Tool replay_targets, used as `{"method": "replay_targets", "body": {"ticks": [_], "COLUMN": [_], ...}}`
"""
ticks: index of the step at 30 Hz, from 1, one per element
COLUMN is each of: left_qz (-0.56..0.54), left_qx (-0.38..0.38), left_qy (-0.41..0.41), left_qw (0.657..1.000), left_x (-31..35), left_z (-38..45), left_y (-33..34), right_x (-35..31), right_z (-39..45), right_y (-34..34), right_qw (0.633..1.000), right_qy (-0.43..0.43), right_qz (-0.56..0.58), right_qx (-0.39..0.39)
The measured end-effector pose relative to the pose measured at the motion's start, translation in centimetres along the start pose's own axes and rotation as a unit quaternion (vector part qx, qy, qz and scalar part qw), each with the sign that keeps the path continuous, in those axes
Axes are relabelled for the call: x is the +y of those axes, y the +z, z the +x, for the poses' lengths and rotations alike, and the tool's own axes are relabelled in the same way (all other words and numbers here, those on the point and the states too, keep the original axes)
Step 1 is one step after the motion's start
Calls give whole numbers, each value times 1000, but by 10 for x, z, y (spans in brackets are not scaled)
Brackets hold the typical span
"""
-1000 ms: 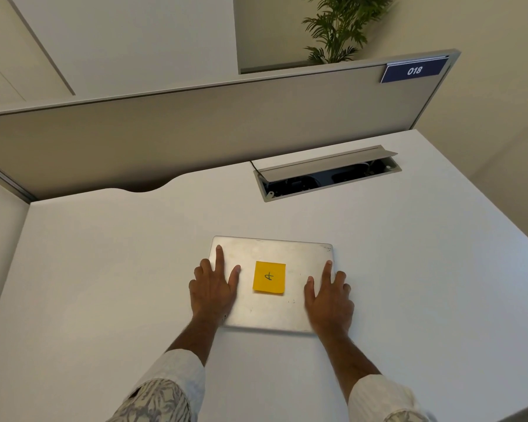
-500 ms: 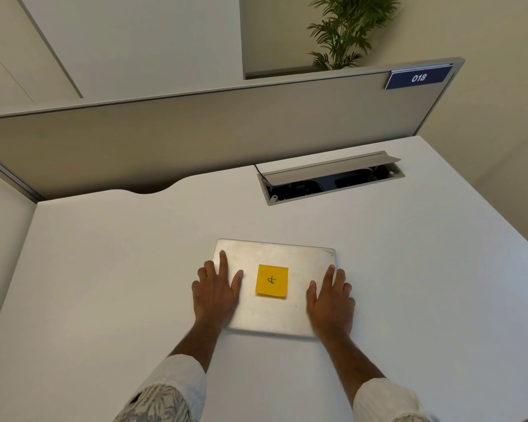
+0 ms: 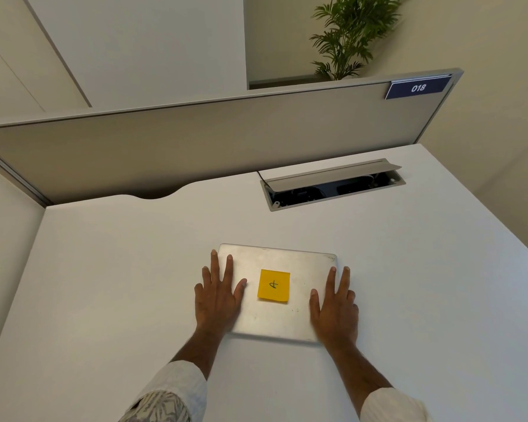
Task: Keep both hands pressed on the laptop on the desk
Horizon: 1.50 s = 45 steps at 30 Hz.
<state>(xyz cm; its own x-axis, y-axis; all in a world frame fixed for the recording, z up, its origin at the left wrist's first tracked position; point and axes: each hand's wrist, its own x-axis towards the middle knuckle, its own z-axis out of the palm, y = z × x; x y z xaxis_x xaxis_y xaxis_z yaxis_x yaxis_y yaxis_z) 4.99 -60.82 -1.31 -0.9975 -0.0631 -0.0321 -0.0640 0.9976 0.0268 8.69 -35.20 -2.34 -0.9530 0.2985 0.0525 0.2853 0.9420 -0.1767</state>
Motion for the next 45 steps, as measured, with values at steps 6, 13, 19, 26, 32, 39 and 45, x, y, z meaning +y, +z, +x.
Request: {"method": "replay_targets", "body": {"ticks": [6, 13, 19, 26, 32, 39, 45], "left_qz": [2, 9, 2, -23, -72, -159, -211], "left_qx": [11, -8, -33, -35, -40, -33, -35], "left_qy": [5, -12, -37, -55, -73, -73, -68], "left_qw": [1000, 1000, 999, 998, 994, 984, 974], "left_x": [1, 3, 6, 6, 5, -1, -3], "left_z": [1, -1, -1, 4, 12, 14, 13], "left_y": [-6, -10, -10, -10, -9, -5, -2], "right_x": [2, -1, -3, -3, -3, -4, 2], "right_z": [1, 2, 4, 6, 9, 9, 11], "right_y": [-3, -6, -6, -2, -1, -1, 0], "right_qw": [1000, 999, 997, 996, 996, 995, 994], "right_qy": [0, 23, 35, 31, 38, 49, 43], "right_qz": [-11, -8, -1, -3, 41, 73, 93], "right_qx": [2, -33, -65, -78, -75, -49, -40]}}
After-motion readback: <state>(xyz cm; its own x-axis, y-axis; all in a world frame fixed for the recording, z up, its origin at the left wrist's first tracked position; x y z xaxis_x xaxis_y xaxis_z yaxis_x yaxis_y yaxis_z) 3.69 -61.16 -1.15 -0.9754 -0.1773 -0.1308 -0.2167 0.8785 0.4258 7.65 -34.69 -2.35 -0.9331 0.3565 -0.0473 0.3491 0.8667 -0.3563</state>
